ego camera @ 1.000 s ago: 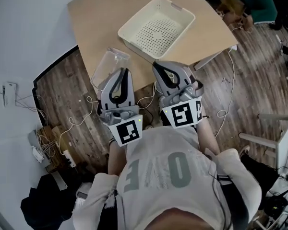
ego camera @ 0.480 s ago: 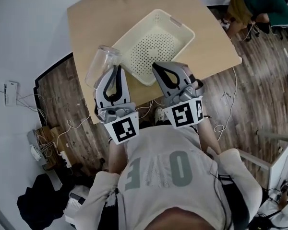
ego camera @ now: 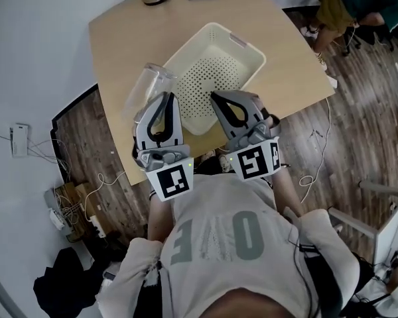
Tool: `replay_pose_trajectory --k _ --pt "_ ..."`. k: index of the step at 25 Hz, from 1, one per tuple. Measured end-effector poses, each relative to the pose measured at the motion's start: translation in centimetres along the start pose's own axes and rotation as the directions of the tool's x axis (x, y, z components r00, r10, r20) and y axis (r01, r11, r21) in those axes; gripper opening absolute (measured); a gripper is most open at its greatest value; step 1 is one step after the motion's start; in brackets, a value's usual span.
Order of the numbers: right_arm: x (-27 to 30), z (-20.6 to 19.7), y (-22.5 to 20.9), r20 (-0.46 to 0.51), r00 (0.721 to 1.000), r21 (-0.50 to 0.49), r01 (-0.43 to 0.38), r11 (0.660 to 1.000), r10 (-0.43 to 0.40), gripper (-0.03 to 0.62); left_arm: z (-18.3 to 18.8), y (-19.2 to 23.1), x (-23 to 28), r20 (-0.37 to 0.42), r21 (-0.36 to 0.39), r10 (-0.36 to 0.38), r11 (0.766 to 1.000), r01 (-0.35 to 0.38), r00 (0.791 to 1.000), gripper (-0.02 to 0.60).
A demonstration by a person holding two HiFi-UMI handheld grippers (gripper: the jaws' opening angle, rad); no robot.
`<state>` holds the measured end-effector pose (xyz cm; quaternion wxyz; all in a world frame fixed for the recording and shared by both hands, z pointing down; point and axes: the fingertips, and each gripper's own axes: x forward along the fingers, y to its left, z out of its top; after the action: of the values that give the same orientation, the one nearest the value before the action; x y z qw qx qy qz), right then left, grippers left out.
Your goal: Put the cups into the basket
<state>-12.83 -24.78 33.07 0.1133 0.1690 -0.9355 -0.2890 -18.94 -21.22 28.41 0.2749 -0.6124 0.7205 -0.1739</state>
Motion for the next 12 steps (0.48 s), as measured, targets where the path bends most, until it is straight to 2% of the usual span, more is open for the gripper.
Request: replay_pose_trajectory --k 6,12 --pt "1.2 -0.9 -2.4 -0.006 0.999 0.030 0.032 0.999 -0.032 -0.002 0.4 0.6 2.7 0.018 0.003 -0.026 1.000 0.026 1.000 0.038" --pt "2.8 -0.6 -3.5 0.005 0.999 0.041 0.043 0.998 -0.043 -0.002 -0.6 1.1 3.8 0.002 -0.009 -0.025 1.000 0.025 1.000 0.038"
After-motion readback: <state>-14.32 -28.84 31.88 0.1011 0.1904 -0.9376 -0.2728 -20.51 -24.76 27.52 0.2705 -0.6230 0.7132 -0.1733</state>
